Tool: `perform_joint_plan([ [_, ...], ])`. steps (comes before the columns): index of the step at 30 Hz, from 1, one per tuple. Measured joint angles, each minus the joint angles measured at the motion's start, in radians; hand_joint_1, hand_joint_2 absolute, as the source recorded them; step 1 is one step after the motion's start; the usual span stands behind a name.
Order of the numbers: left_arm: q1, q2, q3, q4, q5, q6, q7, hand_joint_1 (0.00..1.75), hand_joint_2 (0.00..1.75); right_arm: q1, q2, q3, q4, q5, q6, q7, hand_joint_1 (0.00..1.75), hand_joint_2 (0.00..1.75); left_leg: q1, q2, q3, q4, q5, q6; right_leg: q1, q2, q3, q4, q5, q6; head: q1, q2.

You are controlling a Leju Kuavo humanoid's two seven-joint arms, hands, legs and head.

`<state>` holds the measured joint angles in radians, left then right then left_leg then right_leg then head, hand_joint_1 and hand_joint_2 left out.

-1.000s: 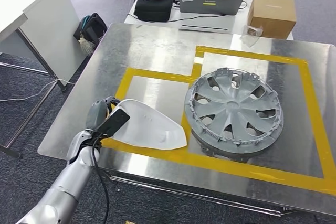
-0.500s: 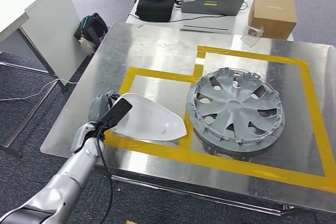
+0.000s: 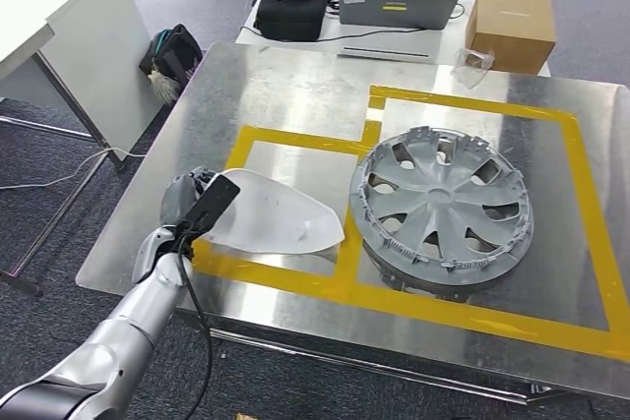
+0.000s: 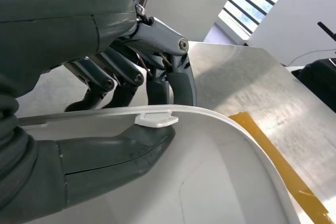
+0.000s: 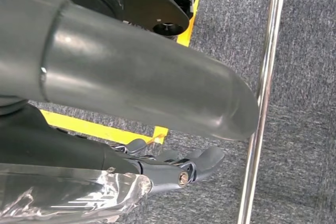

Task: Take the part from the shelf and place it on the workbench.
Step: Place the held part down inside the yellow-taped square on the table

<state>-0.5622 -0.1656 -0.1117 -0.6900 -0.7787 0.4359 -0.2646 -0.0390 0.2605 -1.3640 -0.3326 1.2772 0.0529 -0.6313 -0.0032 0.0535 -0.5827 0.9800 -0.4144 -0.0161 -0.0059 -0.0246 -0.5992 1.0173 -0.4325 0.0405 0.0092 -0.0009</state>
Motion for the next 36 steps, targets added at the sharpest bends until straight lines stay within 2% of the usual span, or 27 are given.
perform_joint_plan([
  [1,-0.003,0.000,0.005,0.007,0.003,0.003,-0.001,0.00,1.75,0.000,-0.001,0.001,0.002,0.002,-0.002,0.000,0.00,0.00,0.000,0.000,0.000,0.000,0.000,0.000,0.000,0.000,0.000,0.000,0.000,0.000,0.000,0.000],
  [5,-0.010,0.001,0.020,0.030,0.023,0.007,-0.022,0.00,0.00,0.000,-0.003,0.005,0.008,0.005,-0.007,0.001,0.00,0.00,0.000,0.000,0.000,0.000,0.000,0.000,0.000,0.000,0.000,0.000,0.000,0.000,0.000,0.000],
  [11,-0.012,-0.003,0.048,0.055,0.074,-0.016,-0.067,0.00,0.00,-0.001,-0.005,0.008,0.018,0.010,-0.017,0.004,0.00,0.00,0.000,0.000,0.000,0.000,0.000,0.000,0.000,0.000,0.000,0.000,0.000,0.000,0.000,0.000],
  [28,-0.013,-0.005,0.060,0.064,0.110,-0.039,-0.097,0.00,0.00,-0.003,-0.012,0.011,0.034,0.013,-0.019,0.006,0.00,0.00,0.000,0.000,-0.001,0.001,0.000,0.000,-0.001,0.000,0.001,-0.001,0.001,0.000,0.000,0.000],
  [30,-0.012,-0.005,0.061,0.061,0.124,-0.046,-0.107,0.00,0.00,-0.004,-0.013,0.012,0.036,0.013,-0.020,0.006,0.00,0.00,-0.003,-0.001,-0.001,0.000,0.001,0.012,-0.005,-0.001,0.004,-0.008,0.008,0.008,-0.001,0.000],
  [32,-0.009,-0.007,0.062,0.047,0.144,-0.054,-0.124,0.00,0.00,-0.005,-0.013,0.013,0.039,0.012,-0.022,0.007,0.00,0.00,0.001,0.001,0.009,-0.026,0.020,0.027,-0.005,0.000,0.004,-0.017,0.009,0.019,-0.001,0.000],
  [34,-0.003,-0.012,0.063,0.024,0.164,-0.060,-0.142,0.00,0.00,-0.005,-0.014,0.013,0.040,0.011,-0.023,0.008,0.00,0.00,0.010,0.003,0.019,-0.058,0.041,0.033,-0.004,0.012,-0.019,0.032,-0.032,0.026,0.002,0.000],
  [36,0.015,-0.016,0.064,-0.001,0.181,-0.067,-0.159,0.00,0.00,-0.004,-0.015,0.013,0.040,0.009,-0.024,0.010,0.00,0.00,0.014,0.003,0.017,-0.063,0.047,0.032,-0.010,0.021,-0.070,0.158,-0.099,0.034,0.004,0.000],
])
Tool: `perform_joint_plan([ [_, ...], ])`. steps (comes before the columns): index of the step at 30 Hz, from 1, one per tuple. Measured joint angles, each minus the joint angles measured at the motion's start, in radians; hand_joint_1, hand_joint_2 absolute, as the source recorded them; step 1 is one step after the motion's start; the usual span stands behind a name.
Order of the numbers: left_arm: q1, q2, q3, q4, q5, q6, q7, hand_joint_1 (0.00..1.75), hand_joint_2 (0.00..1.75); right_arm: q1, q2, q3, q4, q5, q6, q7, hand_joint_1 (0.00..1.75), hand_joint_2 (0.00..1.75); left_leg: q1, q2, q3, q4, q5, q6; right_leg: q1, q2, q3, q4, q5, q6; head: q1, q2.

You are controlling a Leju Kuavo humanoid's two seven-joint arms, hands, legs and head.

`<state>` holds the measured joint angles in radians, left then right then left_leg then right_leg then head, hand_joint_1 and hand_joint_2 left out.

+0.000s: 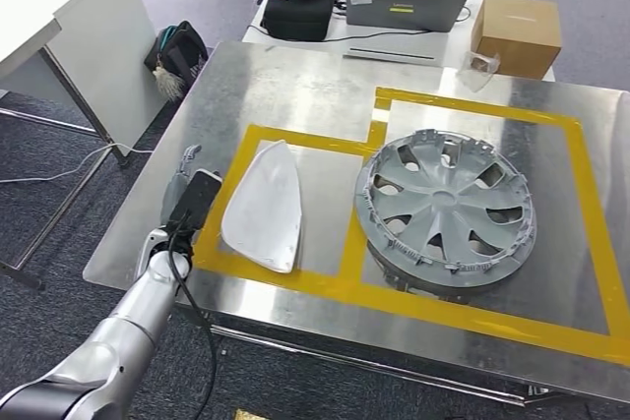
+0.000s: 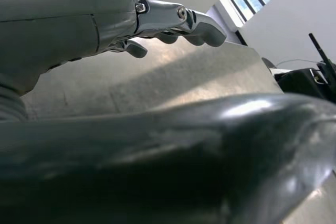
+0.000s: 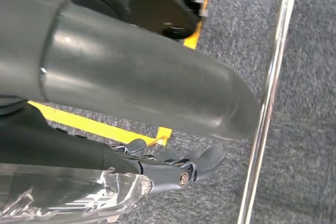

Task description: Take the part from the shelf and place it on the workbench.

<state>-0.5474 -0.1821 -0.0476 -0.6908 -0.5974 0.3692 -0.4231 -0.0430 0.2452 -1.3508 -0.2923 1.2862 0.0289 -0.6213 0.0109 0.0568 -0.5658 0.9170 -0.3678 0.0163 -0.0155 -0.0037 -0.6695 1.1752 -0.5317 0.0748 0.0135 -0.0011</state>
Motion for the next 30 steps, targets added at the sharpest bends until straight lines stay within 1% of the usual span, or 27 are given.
perform_joint_plan([
  [1,0.016,-0.002,0.000,-0.017,0.010,-0.003,-0.009,0.00,0.00,0.001,0.000,0.000,0.000,-0.002,-0.001,0.001,0.00,0.00,0.002,0.000,-0.002,0.000,0.001,-0.003,-0.004,0.001,-0.022,0.055,-0.021,0.006,0.000,0.000],
  [2,0.036,-0.003,0.001,-0.039,0.021,-0.004,-0.020,0.00,0.00,0.002,-0.001,0.000,0.000,-0.006,-0.003,0.002,0.00,0.00,0.006,0.000,-0.005,0.002,0.003,-0.007,-0.008,0.001,-0.029,0.078,-0.024,0.012,0.000,0.000],
  [3,0.055,-0.004,0.001,-0.063,0.034,-0.005,-0.031,0.00,0.00,0.004,-0.001,-0.001,0.000,-0.011,-0.007,0.003,0.00,0.00,0.011,0.000,-0.008,0.005,0.004,-0.014,-0.014,0.000,-0.016,0.061,-0.008,0.020,0.000,0.000],
  [4,0.073,-0.004,0.001,-0.089,0.047,-0.006,-0.041,0.00,0.00,0.004,0.000,-0.001,0.000,-0.016,-0.012,0.004,0.00,0.00,0.018,0.000,-0.013,0.011,0.004,-0.023,-0.021,-0.002,0.015,0.006,0.022,0.030,0.000,0.000],
  [5,0.090,-0.003,0.002,-0.119,0.061,-0.006,-0.052,0.00,0.00,0.004,0.003,-0.002,0.000,-0.022,-0.017,0.005,0.00,0.00,0.024,-0.001,-0.020,0.023,0.002,-0.034,-0.026,-0.003,0.051,-0.062,0.044,0.042,0.000,0.000],
  [6,0.106,-0.002,0.003,-0.147,0.074,-0.006,-0.060,0.00,0.00,0.003,0.009,-0.003,0.000,-0.025,-0.022,0.006,0.00,0.00,0.029,-0.001,-0.029,0.038,-0.001,-0.046,-0.030,0.000,0.080,-0.114,0.061,0.046,0.003,0.000],
  [7,0.123,0.000,0.005,-0.180,0.087,-0.006,-0.069,0.00,0.00,0.002,0.015,-0.004,0.000,-0.029,-0.025,0.007,0.00,0.00,0.030,-0.002,-0.038,0.052,-0.002,-0.056,-0.032,0.004,0.095,-0.143,0.068,0.042,0.004,0.000],
  [8,0.141,0.002,0.008,-0.214,0.098,-0.004,-0.077,0.00,0.00,0.001,0.021,-0.005,0.000,-0.031,-0.027,0.009,0.00,0.00,0.029,-0.002,-0.046,0.062,-0.001,-0.064,-0.031,0.009,0.094,-0.145,0.065,0.033,0.005,0.000],
  [9,0.159,0.004,0.011,-0.243,0.108,-0.001,-0.084,0.00,0.00,0.002,0.025,-0.006,-0.001,-0.033,-0.027,0.010,0.00,0.00,0.028,-0.003,-0.050,0.067,0.003,-0.068,-0.030,0.015,0.087,-0.134,0.068,0.017,0.006,0.000],
  [10,0.177,0.005,0.014,-0.272,0.117,0.003,-0.091,0.00,0.00,0.004,0.026,-0.008,-0.002,-0.035,-0.025,0.011,0.00,0.00,0.029,-0.003,-0.053,0.067,0.006,-0.071,-0.029,0.017,0.079,-0.126,0.070,0.004,0.004,0.000],
  [11,0.196,0.008,0.017,-0.296,0.124,0.007,-0.096,0.00,0.00,0.006,0.028,-0.008,-0.002,-0.037,-0.022,0.011,0.00,0.00,0.031,-0.007,-0.056,0.071,-0.002,-0.074,-0.028,0.019,0.072,-0.121,0.073,-0.006,0.003,0.000],
  [12,0.213,0.010,0.020,-0.319,0.130,0.011,-0.100,0.00,0.00,0.008,0.031,-0.009,-0.003,-0.037,-0.020,0.011,0.00,0.00,0.032,-0.015,-0.065,0.091,-0.025,-0.075,-0.026,0.021,0.065,-0.120,0.078,-0.016,0.002,0.000],
  [13,0.228,0.013,0.023,-0.341,0.135,0.015,-0.104,0.00,0.00,0.008,0.033,-0.009,-0.005,-0.038,-0.017,0.012,0.00,0.00,0.031,-0.025,-0.082,0.134,-0.065,-0.074,-0.024,0.022,0.056,-0.120,0.085,-0.027,0.000,0.000],
  [15,0.252,0.019,0.030,-0.376,0.142,0.019,-0.110,0.00,0.00,0.008,0.036,-0.011,-0.008,-0.039,-0.014,0.012,0.00,0.00,0.024,-0.044,-0.133,0.273,-0.162,-0.067,-0.018,0.025,0.034,-0.121,0.102,-0.042,-0.001,0.000],
  [16,0.263,0.022,0.034,-0.389,0.145,0.022,-0.112,0.00,0.00,0.008,0.037,-0.012,-0.009,-0.040,-0.012,0.012,0.00,0.00,0.019,-0.048,-0.152,0.337,-0.197,-0.062,-0.014,0.026,0.023,-0.121,0.110,-0.045,-0.002,0.000],
  [17,0.273,0.024,0.039,-0.399,0.150,0.026,-0.116,0.00,0.00,0.008,0.038,-0.013,-0.010,-0.041,-0.010,0.013,0.00,0.00,0.015,-0.050,-0.155,0.371,-0.215,-0.055,-0.009,0.027,0.011,-0.121,0.119,-0.047,-0.002,0.000],
  [18,0.284,0.025,0.044,-0.410,0.157,0.030,-0.120,0.00,0.00,0.009,0.038,-0.015,-0.012,-0.043,-0.006,0.014,0.00,0.00,0.011,-0.051,-0.140,0.370,-0.216,-0.046,-0.005,0.029,0.000,-0.121,0.128,-0.048,-0.002,0.000],
  [19,0.294,0.026,0.050,-0.422,0.166,0.034,-0.126,0.00,0.00,0.008,0.039,-0.017,-0.014,-0.045,-0.002,0.016,0.00,0.00,0.006,-0.052,-0.103,0.328,-0.204,-0.035,-0.001,0.032,-0.012,-0.122,0.139,-0.048,-0.002,0.000],
  [21,0.313,0.027,0.065,-0.447,0.188,0.040,-0.139,0.00,0.00,0.008,0.043,-0.021,-0.018,-0.047,0.008,0.021,0.00,0.00,-0.006,-0.058,0.002,0.188,-0.177,-0.013,0.006,0.037,-0.030,-0.121,0.159,-0.046,-0.002,0.000],
  [22,0.322,0.027,0.073,-0.460,0.201,0.044,-0.148,0.00,0.00,0.008,0.046,-0.024,-0.021,-0.048,0.014,0.023,0.00,0.00,-0.012,-0.060,0.041,0.129,-0.167,-0.010,0.007,0.038,-0.036,-0.123,0.169,-0.044,-0.001,0.000],
  [23,0.331,0.028,0.083,-0.469,0.214,0.048,-0.157,0.00,0.00,0.009,0.048,-0.027,-0.023,-0.049,0.021,0.025,0.00,0.00,-0.017,-0.062,0.061,0.096,-0.162,-0.009,0.006,0.038,-0.038,-0.127,0.179,-0.039,-0.001,0.000],
  [25,0.356,0.028,0.107,-0.478,0.240,0.057,-0.177,0.00,0.00,0.014,0.053,-0.032,-0.030,-0.048,0.036,0.029,0.00,0.00,-0.025,-0.060,0.057,0.081,-0.143,-0.010,0.000,0.039,-0.041,-0.142,0.203,-0.026,0.000,0.000],
  [26,0.369,0.030,0.120,-0.479,0.250,0.061,-0.185,0.00,0.00,0.018,0.055,-0.035,-0.032,-0.047,0.041,0.031,0.00,0.00,-0.026,-0.057,0.050,0.078,-0.130,-0.005,-0.002,0.038,-0.044,-0.147,0.208,-0.020,-0.002,0.000],
  [27,0.381,0.031,0.131,-0.479,0.257,0.064,-0.191,0.00,0.00,0.022,0.057,-0.037,-0.035,-0.046,0.044,0.032,0.00,0.00,-0.026,-0.055,0.040,0.075,-0.116,0.002,-0.003,0.034,-0.053,-0.141,0.193,-0.015,-0.002,0.000],
  [28,0.390,0.031,0.139,-0.480,0.262,0.066,-0.195,0.00,0.00,0.026,0.059,-0.038,-0.038,-0.046,0.045,0.032,0.00,0.00,-0.024,-0.053,0.028,0.072,-0.102,0.009,-0.003,0.029,-0.065,-0.115,0.157,-0.013,-0.002,0.000],
  [29,0.398,0.032,0.146,-0.481,0.264,0.067,-0.198,0.00,0.00,0.028,0.060,-0.040,-0.040,-0.045,0.046,0.033,0.00,0.00,-0.023,-0.051,0.014,0.071,-0.089,0.014,-0.002,0.023,-0.079,-0.066,0.103,-0.011,-0.002,0.000],
  [30,0.405,0.032,0.151,-0.482,0.266,0.067,-0.199,0.00,0.00,0.028,0.061,-0.040,-0.042,-0.045,0.046,0.033,0.00,0.00,-0.024,-0.050,-0.001,0.072,-0.077,0.017,-0.002,0.018,-0.094,0.000,0.045,-0.010,-0.001,0.000],
])
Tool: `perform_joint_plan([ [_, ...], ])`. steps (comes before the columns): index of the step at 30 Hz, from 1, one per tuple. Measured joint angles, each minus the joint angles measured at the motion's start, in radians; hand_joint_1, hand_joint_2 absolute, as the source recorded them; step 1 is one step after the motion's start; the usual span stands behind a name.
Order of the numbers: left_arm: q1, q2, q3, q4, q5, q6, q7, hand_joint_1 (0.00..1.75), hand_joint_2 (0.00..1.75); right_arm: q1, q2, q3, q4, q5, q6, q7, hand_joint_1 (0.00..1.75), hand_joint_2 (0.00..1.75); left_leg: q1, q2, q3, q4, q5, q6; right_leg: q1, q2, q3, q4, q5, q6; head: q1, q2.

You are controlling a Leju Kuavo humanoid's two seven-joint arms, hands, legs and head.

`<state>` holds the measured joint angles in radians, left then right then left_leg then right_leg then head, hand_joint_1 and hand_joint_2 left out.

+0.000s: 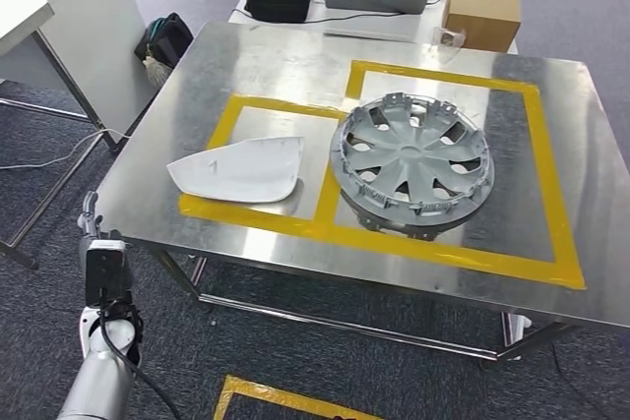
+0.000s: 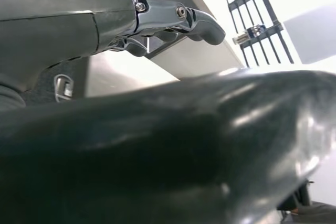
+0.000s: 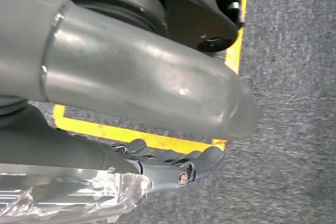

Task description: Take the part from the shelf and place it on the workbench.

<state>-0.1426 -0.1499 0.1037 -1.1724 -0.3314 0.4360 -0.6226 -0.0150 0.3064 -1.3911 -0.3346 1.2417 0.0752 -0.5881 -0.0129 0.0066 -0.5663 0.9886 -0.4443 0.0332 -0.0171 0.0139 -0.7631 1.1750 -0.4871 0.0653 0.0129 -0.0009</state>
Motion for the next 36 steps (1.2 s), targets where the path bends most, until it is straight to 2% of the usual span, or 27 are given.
perform_joint_plan([
  [1,0.007,0.000,0.005,-0.001,0.000,0.000,-0.001,0.00,0.00,-0.001,0.000,0.000,-0.003,0.000,0.001,0.000,0.00,0.00,-0.001,0.002,-0.015,0.000,0.012,0.001,0.001,-0.002,-0.008,0.069,-0.043,0.001,0.000,0.000],
  [2,0.012,0.000,0.009,-0.001,0.000,0.000,-0.001,0.00,0.00,-0.002,0.000,0.000,-0.005,0.000,0.001,0.000,0.00,0.00,-0.003,0.005,-0.031,0.001,0.025,0.001,0.003,-0.003,-0.008,0.122,-0.062,0.001,0.000,0.000],
  [3,0.016,0.000,0.014,-0.001,0.000,0.000,-0.001,0.00,0.00,-0.003,0.000,-0.001,-0.008,0.001,0.001,0.000,0.00,0.00,-0.004,0.009,-0.048,0.001,0.037,0.000,0.005,-0.003,0.007,0.147,-0.058,0.000,0.000,0.000],
  [4,0.019,0.000,0.017,-0.001,0.000,0.000,-0.001,0.00,0.00,-0.003,0.000,-0.001,-0.011,0.001,0.001,0.000,0.00,0.00,-0.004,0.011,-0.064,0.002,0.050,-0.001,0.007,-0.004,0.040,0.137,-0.037,-0.001,0.000,0.000],
  [5,0.020,0.001,0.019,-0.001,0.000,0.000,-0.001,0.00,0.00,-0.003,0.000,-0.002,-0.013,0.001,0.001,0.000,0.00,0.00,-0.004,0.012,-0.079,0.003,0.062,-0.003,0.010,-0.006,0.091,0.092,-0.016,-0.003,0.000,0.000],
  [6,0.022,0.001,0.020,-0.002,0.000,0.000,-0.001,0.00,0.00,-0.004,0.000,-0.003,-0.015,0.001,0.001,0.000,0.00,0.00,-0.005,0.012,-0.091,0.004,0.074,-0.006,0.012,-0.009,0.156,0.021,-0.014,-0.004,0.000,0.000],
  [8,0.023,0.001,0.023,-0.005,0.000,0.000,-0.001,0.00,0.00,-0.009,0.000,-0.004,-0.018,0.002,0.001,0.000,0.00,0.00,-0.007,0.013,-0.104,0.006,0.095,-0.015,0.016,-0.015,0.263,-0.120,-0.041,-0.013,-0.002,0.000],
  [9,0.023,0.001,0.024,-0.007,0.000,0.000,-0.001,0.00,0.00,-0.012,0.000,-0.006,-0.019,0.002,0.002,0.000,0.00,0.00,-0.007,0.014,-0.104,0.005,0.104,-0.021,0.019,-0.017,0.286,-0.159,-0.056,-0.019,-0.003,0.000],
  [11,0.023,0.002,0.026,-0.008,0.000,0.000,-0.002,0.00,0.00,-0.012,0.002,-0.008,-0.020,0.002,0.002,0.000,0.00,0.00,-0.004,0.015,-0.104,0.000,0.121,-0.032,0.021,-0.017,0.281,-0.173,-0.048,-0.036,-0.002,0.000],
  [12,0.024,0.003,0.028,-0.008,0.000,0.000,-0.002,0.00,0.00,-0.013,0.002,-0.009,-0.021,0.002,0.002,0.000,0.00,0.00,-0.002,0.012,-0.109,0.005,0.109,-0.039,0.020,-0.017,0.272,-0.174,-0.037,-0.045,-0.002,0.000],
  [13,0.026,0.003,0.030,-0.008,0.001,0.002,-0.002,0.00,0.00,-0.013,0.003,-0.009,-0.022,0.002,0.003,0.000,0.00,0.00,0.000,0.009,-0.117,0.025,0.077,-0.047,0.018,-0.018,0.261,-0.176,-0.024,-0.052,-0.003,0.000],
  [14,0.028,0.004,0.033,-0.008,0.003,0.004,-0.002,0.00,0.00,-0.013,0.004,-0.010,-0.023,0.003,0.005,0.001,0.00,0.00,0.003,0.005,-0.130,0.066,0.028,-0.054,0.016,-0.017,0.249,-0.178,-0.008,-0.058,-0.006,0.000],
  [16,0.032,0.005,0.043,-0.008,0.013,0.014,-0.006,0.00,0.00,-0.011,0.004,-0.010,-0.025,0.007,0.010,0.004,0.00,0.00,0.010,0.000,-0.158,0.196,-0.079,-0.067,0.015,-0.015,0.221,-0.177,0.021,-0.061,-0.009,0.000],
  [17,0.037,0.006,0.051,-0.007,0.022,0.020,-0.010,0.00,0.00,-0.010,0.004,-0.010,-0.028,0.011,0.013,0.008,0.00,0.00,0.013,-0.001,-0.164,0.254,-0.103,-0.072,0.014,-0.014,0.205,-0.176,0.035,-0.060,-0.009,0.000],
  [19,0.052,0.006,0.073,-0.006,0.045,0.034,-0.021,0.00,0.00,-0.006,0.006,-0.011,-0.033,0.022,0.016,0.017,0.00,0.00,0.021,0.000,-0.136,0.285,-0.087,-0.080,0.012,-0.017,0.174,-0.175,0.058,-0.054,-0.009,0.000],
  [21,0.063,0.006,0.099,-0.001,0.073,0.047,-0.034,0.00,0.00,-0.002,0.010,-0.012,-0.040,0.034,0.016,0.029,0.00,0.00,0.030,0.013,-0.036,0.175,-0.048,-0.089,0.010,-0.024,0.152,-0.173,0.076,-0.043,-0.009,0.000],
  [22,0.066,0.005,0.113,0.002,0.087,0.052,-0.042,0.00,0.00,0.000,0.012,-0.013,-0.044,0.041,0.014,0.035,0.00,0.00,0.031,0.024,0.022,0.097,-0.044,-0.089,0.009,-0.029,0.143,-0.170,0.083,-0.037,-0.009,0.000],
  [23,0.068,0.005,0.127,0.007,0.099,0.057,-0.050,0.00,0.00,0.001,0.013,-0.014,-0.047,0.047,0.013,0.041,0.00,0.00,0.031,0.033,0.064,0.033,-0.047,-0.085,0.009,-0.035,0.137,-0.167,0.091,-0.029,-0.009,0.000],
  [24,0.070,0.005,0.141,0.014,0.109,0.060,-0.057,0.00,0.00,0.001,0.014,-0.015,-0.049,0.053,0.012,0.046,0.00,0.00,0.028,0.037,0.086,-0.005,-0.054,-0.077,0.009,-0.041,0.133,-0.166,0.098,-0.023,-0.010,0.000],
  [26,0.082,0.005,0.176,0.039,0.119,0.070,-0.068,0.00,0.00,0.002,0.015,-0.018,-0.050,0.061,0.009,0.053,0.00,0.00,0.019,0.028,0.080,-0.022,-0.047,-0.051,0.002,-0.052,0.130,-0.170,0.113,-0.009,-0.012,0.000],
  [27,0.089,0.004,0.197,0.054,0.117,0.074,-0.069,0.00,0.00,0.003,0.016,-0.020,-0.050,0.064,0.008,0.056,0.00,0.00,0.016,0.024,0.072,-0.023,-0.038,-0.040,-0.002,-0.051,0.126,-0.167,0.105,-0.003,-0.013,0.000],
  [29,0.095,0.004,0.240,0.099,0.109,0.077,-0.054,0.00,0.00,0.006,0.016,-0.024,-0.050,0.070,0.007,0.061,0.00,0.00,0.015,0.012,0.049,-0.025,-0.014,-0.021,-0.003,-0.038,0.105,-0.112,0.036,0.002,-0.011,0.000],
  [31,0.091,0.010,0.280,0.186,0.111,0.067,-0.043,0.00,0.00,0.005,0.016,-0.029,-0.050,0.077,0.004,0.064,0.00,0.00,0.010,-0.003,0.019,-0.025,0.010,-0.011,0.003,-0.022,0.072,0.012,-0.067,-0.003,-0.009,0.000],
  [32,0.091,0.014,0.300,0.244,0.116,0.058,-0.048,0.00,0.00,0.004,0.016,-0.033,-0.049,0.081,0.001,0.065,0.00,0.00,0.006,-0.010,0.002,-0.024,0.023,-0.009,0.008,-0.019,0.063,0.073,-0.097,-0.008,-0.009,0.000],
  [33,0.092,0.019,0.319,0.302,0.122,0.048,-0.058,0.00,0.00,0.002,0.015,-0.036,-0.049,0.085,-0.001,0.066,0.00,0.00,0.002,-0.018,-0.016,-0.023,0.036,-0.008,0.013,-0.017,0.065,0.112,-0.102,-0.014,-0.009,0.000],
  [34,0.094,0.024,0.335,0.357,0.126,0.038,-0.065,0.00,0.00,0.001,0.014,-0.039,-0.049,0.089,-0.002,0.067,0.00,0.00,-0.001,-0.026,-0.033,-0.023,0.048,-0.007,0.020,-0.014,0.084,0.117,-0.085,-0.022,-0.010,0.000],
  [36,0.092,0.034,0.364,0.464,0.136,0.009,-0.064,0.00,0.00,0.000,0.010,-0.042,-0.048,0.095,-0.004,0.069,0.00,0.00,-0.005,-0.048,-0.061,-0.022,0.070,-0.009,0.033,0.006,0.172,0.027,-0.031,-0.041,-0.010,0.000],
])
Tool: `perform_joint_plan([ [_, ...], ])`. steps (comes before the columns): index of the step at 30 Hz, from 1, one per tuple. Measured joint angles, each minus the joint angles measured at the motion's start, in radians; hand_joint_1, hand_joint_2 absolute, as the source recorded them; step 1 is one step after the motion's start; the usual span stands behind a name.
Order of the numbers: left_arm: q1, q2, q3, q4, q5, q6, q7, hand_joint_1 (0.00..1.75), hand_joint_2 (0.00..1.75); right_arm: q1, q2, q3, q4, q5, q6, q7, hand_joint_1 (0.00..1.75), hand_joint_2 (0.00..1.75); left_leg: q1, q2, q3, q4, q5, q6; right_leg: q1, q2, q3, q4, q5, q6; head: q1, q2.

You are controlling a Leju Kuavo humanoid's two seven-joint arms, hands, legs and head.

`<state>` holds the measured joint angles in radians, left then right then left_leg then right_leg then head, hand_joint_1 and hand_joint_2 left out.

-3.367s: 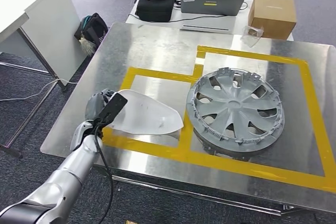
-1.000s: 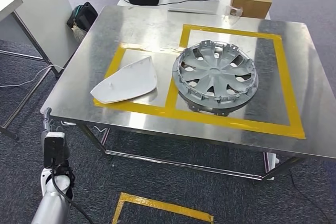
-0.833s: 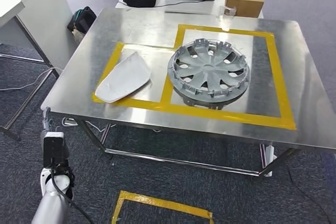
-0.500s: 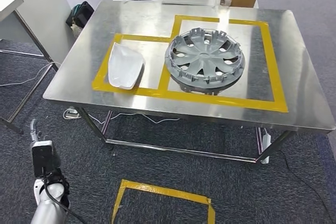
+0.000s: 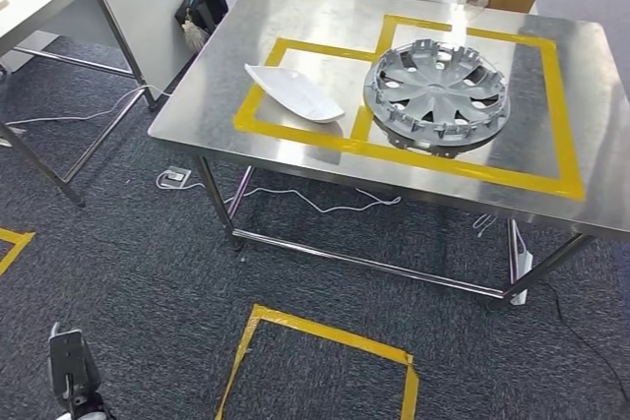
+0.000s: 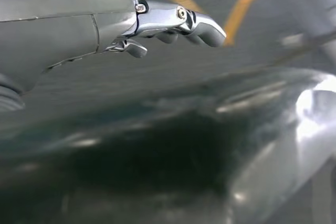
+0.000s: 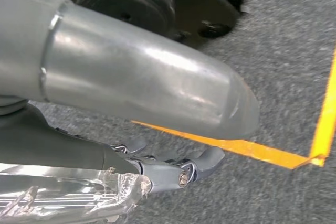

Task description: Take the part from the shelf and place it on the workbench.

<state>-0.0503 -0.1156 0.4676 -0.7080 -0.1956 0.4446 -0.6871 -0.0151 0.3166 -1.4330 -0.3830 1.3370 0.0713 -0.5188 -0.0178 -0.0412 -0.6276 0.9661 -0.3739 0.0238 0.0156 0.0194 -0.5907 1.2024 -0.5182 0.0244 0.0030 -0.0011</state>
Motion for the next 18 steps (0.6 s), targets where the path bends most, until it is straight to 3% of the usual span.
perform_joint_plan([
  [2,-0.003,0.010,0.023,0.102,0.007,-0.040,0.012,0.00,0.00,-0.001,-0.004,-0.001,0.000,0.005,-0.001,0.002,0.00,0.00,-0.004,-0.019,-0.016,0.002,0.020,-0.005,0.006,0.042,0.112,-0.150,-0.006,-0.016,-0.001,0.000],
  [3,-0.003,0.016,0.033,0.150,0.008,-0.058,0.017,0.00,0.00,-0.002,-0.006,-0.002,0.001,0.006,-0.001,0.002,0.00,0.00,-0.005,-0.027,-0.020,0.003,0.028,-0.009,0.008,0.055,0.145,-0.202,-0.021,-0.020,0.000,0.000],
  [4,0.001,0.021,0.041,0.191,0.005,-0.072,0.021,0.00,0.00,-0.002,-0.006,-0.003,0.001,0.003,0.002,0.002,0.00,0.00,-0.005,-0.035,-0.021,0.002,0.036,-0.013,0.008,0.056,0.160,-0.229,-0.033,-0.022,-0.001,0.000],
  [6,0.015,0.031,0.054,0.264,-0.005,-0.100,0.033,0.00,0.00,-0.002,-0.006,-0.013,0.001,-0.016,0.019,0.001,0.00,0.00,-0.003,-0.045,-0.025,0.005,0.043,-0.022,0.005,0.033,0.156,-0.238,-0.025,-0.028,0.001,0.000],
  [8,0.031,0.036,0.060,0.321,-0.024,-0.130,0.058,0.00,0.00,-0.001,-0.005,-0.030,-0.002,-0.047,0.049,-0.001,0.00,0.00,0.000,-0.020,-0.046,0.051,-0.006,-0.034,-0.001,0.007,0.147,-0.240,-0.009,-0.039,-0.006,0.000],
  [10,0.037,0.033,0.061,0.364,-0.045,-0.147,0.088,0.00,0.00,0.000,-0.005,-0.050,-0.009,-0.075,0.078,0.001,0.00,0.00,0.010,0.015,-0.091,0.175,-0.100,-0.050,-0.002,-0.022,0.133,-0.240,0.001,-0.041,-0.013,0.000],
  [11,0.038,0.032,0.061,0.380,-0.051,-0.150,0.100,0.00,0.00,0.000,-0.004,-0.060,-0.013,-0.085,0.089,0.004,0.00,0.00,0.017,0.023,-0.112,0.243,-0.132,-0.058,-0.003,-0.037,0.127,-0.240,0.005,-0.039,-0.014,0.000],
  [12,0.041,0.030,0.061,0.394,-0.053,-0.152,0.107,0.00,0.00,0.000,-0.004,-0.069,-0.016,-0.092,0.097,0.006,0.00,0.00,0.024,0.028,-0.120,0.289,-0.146,-0.066,-0.004,-0.053,0.122,-0.240,0.008,-0.036,-0.013,0.000],
  [13,0.044,0.029,0.061,0.405,-0.054,-0.152,0.110,0.00,0.00,0.000,-0.004,-0.076,-0.019,-0.096,0.101,0.007,0.00,0.00,0.031,0.031,-0.109,0.297,-0.141,-0.073,-0.006,-0.068,0.119,-0.239,0.010,-0.032,-0.014,0.000],
  [14,0.047,0.029,0.061,0.414,-0.055,-0.152,0.112,0.00,0.00,-0.001,-0.003,-0.081,-0.021,-0.098,0.103,0.008,0.00,0.00,0.037,0.037,-0.076,0.263,-0.121,-0.080,-0.009,-0.081,0.117,-0.239,0.012,-0.028,-0.014,0.000],
  [16,0.047,0.026,0.061,0.427,-0.056,-0.152,0.112,0.00,0.00,-0.003,-0.003,-0.089,-0.026,-0.100,0.105,0.009,0.00,0.00,0.046,0.076,0.027,0.122,-0.080,-0.093,-0.013,-0.106,0.119,-0.235,0.010,-0.015,-0.016,0.000],
  [18,0.044,0.023,0.060,0.437,-0.058,-0.152,0.115,0.00,0.00,-0.006,-0.002,-0.097,-0.032,-0.101,0.106,0.009,0.00,0.00,0.045,0.107,0.087,0.028,-0.066,-0.084,-0.011,-0.125,0.120,-0.229,0.006,0.002,-0.016,0.000],
])
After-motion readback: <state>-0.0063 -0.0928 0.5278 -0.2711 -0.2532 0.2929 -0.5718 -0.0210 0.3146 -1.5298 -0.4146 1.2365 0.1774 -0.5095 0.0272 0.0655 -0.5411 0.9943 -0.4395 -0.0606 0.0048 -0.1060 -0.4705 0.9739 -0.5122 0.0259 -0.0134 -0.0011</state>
